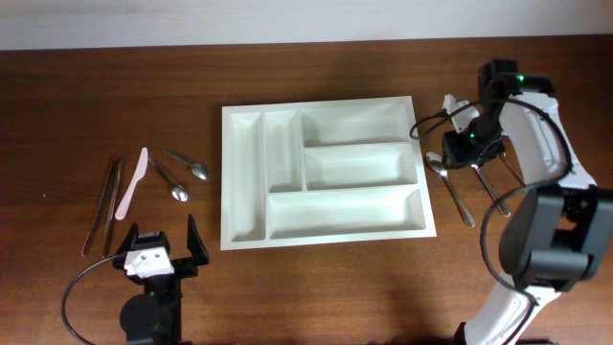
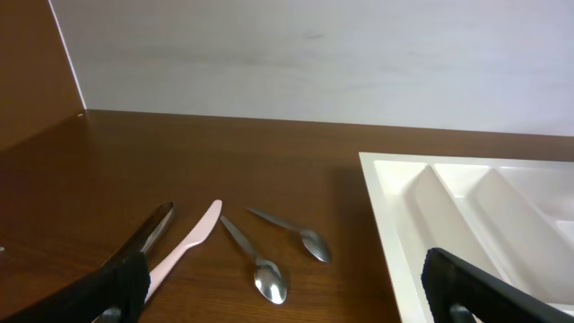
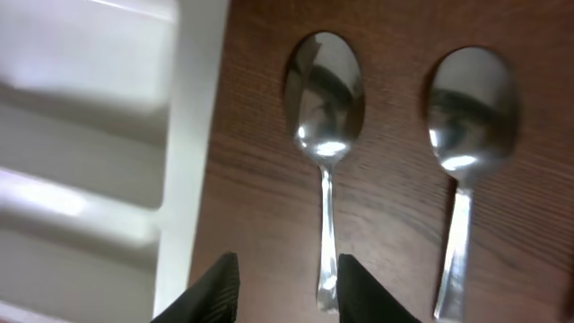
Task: Pack container
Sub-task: 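Move the right gripper to the right spoons and grasp one, then carry the spoon with the right gripper into the tray's middle compartment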
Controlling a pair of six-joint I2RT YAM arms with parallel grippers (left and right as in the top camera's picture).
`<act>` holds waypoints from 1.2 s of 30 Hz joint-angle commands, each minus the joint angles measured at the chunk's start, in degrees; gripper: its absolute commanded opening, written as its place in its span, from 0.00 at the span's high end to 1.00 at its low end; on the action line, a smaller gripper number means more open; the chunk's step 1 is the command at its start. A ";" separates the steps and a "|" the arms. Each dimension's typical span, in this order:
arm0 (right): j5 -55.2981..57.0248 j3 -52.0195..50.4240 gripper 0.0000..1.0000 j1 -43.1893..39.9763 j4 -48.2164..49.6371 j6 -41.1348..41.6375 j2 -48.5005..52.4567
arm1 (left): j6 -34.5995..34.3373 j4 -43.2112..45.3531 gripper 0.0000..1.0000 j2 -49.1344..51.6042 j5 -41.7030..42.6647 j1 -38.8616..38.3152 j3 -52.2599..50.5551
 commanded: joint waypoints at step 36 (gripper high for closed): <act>11.13 2.58 0.96 -0.09 9.86 3.13 0.24 | 0.70 0.24 0.01 -0.50 0.61 0.28 -0.37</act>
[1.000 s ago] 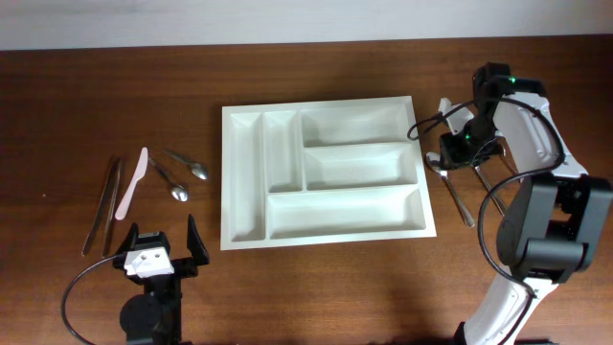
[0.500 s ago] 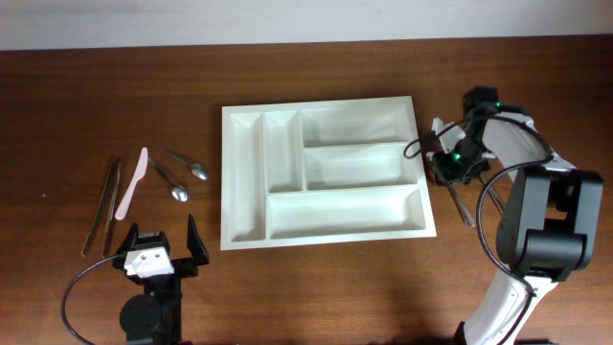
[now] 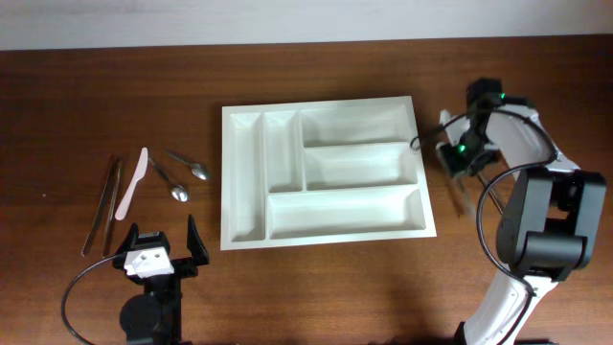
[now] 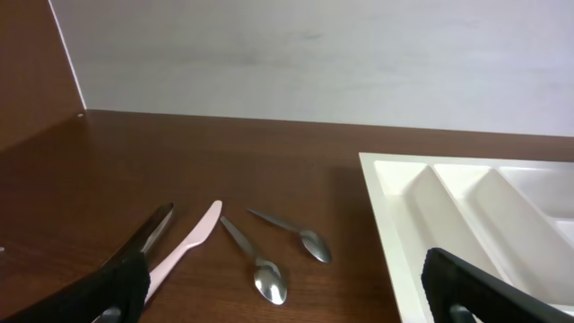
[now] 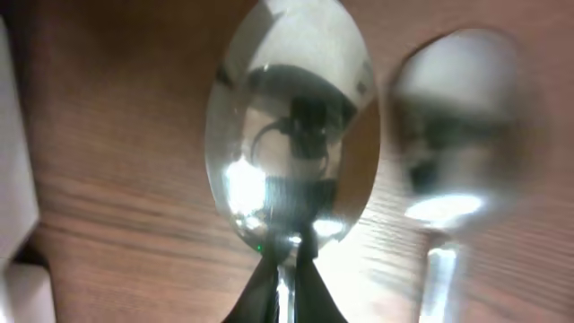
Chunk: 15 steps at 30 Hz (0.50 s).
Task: Pack container
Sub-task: 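Carry the spoon with the right gripper into the tray's middle compartment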
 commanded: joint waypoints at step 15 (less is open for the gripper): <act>-26.60 27.41 0.96 11.41 -21.86 -32.44 -4.22 | 0.68 0.22 0.01 -0.48 0.61 0.28 -0.37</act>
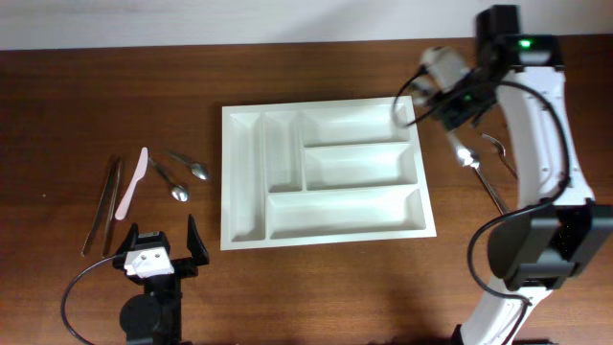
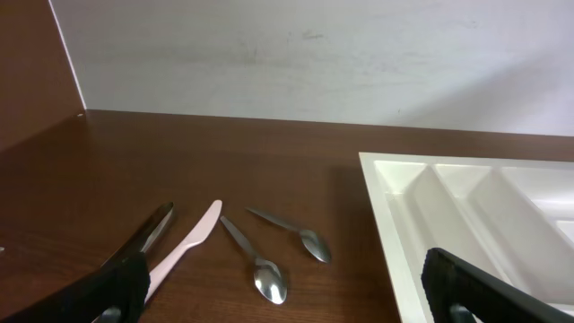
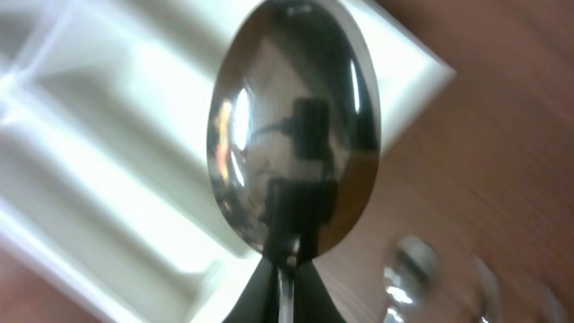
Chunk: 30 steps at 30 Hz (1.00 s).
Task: Pack container
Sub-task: 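Carry the spoon with the right gripper into the tray's middle compartment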
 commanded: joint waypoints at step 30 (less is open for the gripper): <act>-9.92 -20.96 0.96 13.62 16.74 -34.47 1.27 | 0.70 0.24 0.01 -0.50 0.61 0.28 -0.37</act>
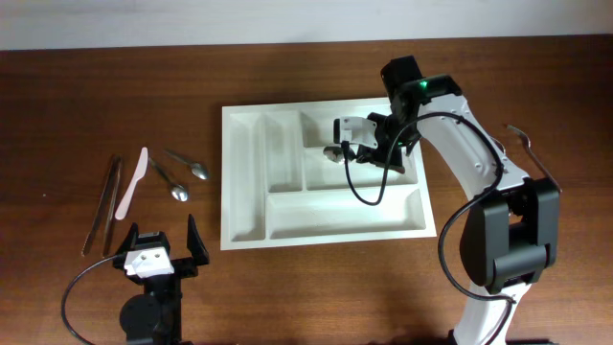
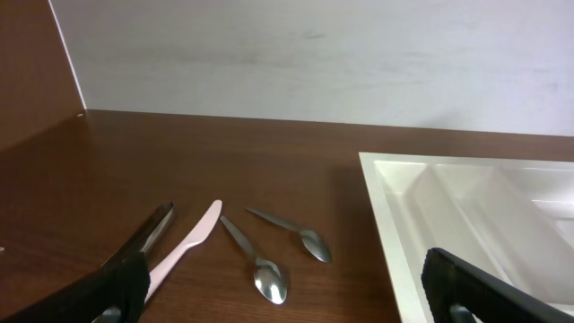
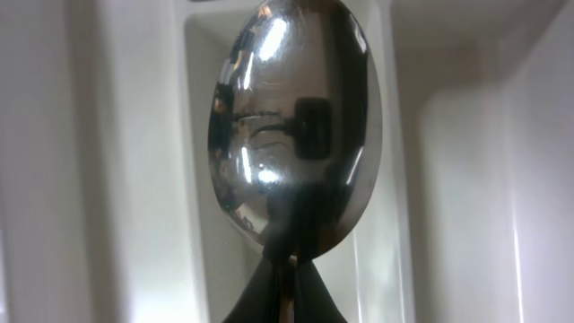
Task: Pack container
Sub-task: 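Carry the spoon with the right gripper into the tray's middle compartment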
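Note:
The white cutlery tray (image 1: 247, 225) lies mid-table. My right gripper (image 1: 362, 149) hangs over its upper middle part, shut on the handle of a metal spoon (image 3: 294, 126). In the right wrist view the bowl of the spoon fills the frame, the fingers (image 3: 269, 292) are pinched under it, and tray dividers show behind. My left gripper (image 1: 158, 251) rests near the front edge, left of the tray, open and holding nothing (image 2: 287, 301).
Left of the tray lie dark tongs (image 1: 103, 203), a pink knife (image 1: 132, 180) and two small spoons (image 1: 178, 192) (image 1: 196, 171). Another metal utensil (image 1: 518, 132) lies right of the tray, beside the right arm. A cable loops under the right gripper.
My right gripper, still shut on the spoon, was by the tray's far right corner and is now further left, over the tray's inner compartments. The left arm has not moved.
My right gripper was open above two spoons lying right of the tray. Then it was down on the table, shut on one spoon's handle. Then it held that spoon in the air at the tray's far right corner, and now over the tray.

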Controlling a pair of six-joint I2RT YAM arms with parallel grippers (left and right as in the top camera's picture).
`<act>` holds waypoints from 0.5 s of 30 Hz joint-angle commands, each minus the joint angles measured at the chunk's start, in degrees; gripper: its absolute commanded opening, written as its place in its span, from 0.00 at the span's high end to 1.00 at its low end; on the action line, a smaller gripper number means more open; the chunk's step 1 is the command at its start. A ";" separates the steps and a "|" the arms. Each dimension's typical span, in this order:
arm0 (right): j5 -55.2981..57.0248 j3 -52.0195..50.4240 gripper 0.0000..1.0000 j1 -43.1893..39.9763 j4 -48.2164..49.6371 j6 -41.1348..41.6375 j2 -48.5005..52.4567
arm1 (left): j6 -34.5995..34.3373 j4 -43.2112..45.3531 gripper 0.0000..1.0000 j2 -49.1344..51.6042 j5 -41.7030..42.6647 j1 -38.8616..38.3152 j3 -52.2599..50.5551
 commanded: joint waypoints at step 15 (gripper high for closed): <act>7.52 9.01 0.01 -6.64 -5.95 26.97 -3.80 | 0.68 0.24 0.01 -0.50 0.61 0.28 -0.37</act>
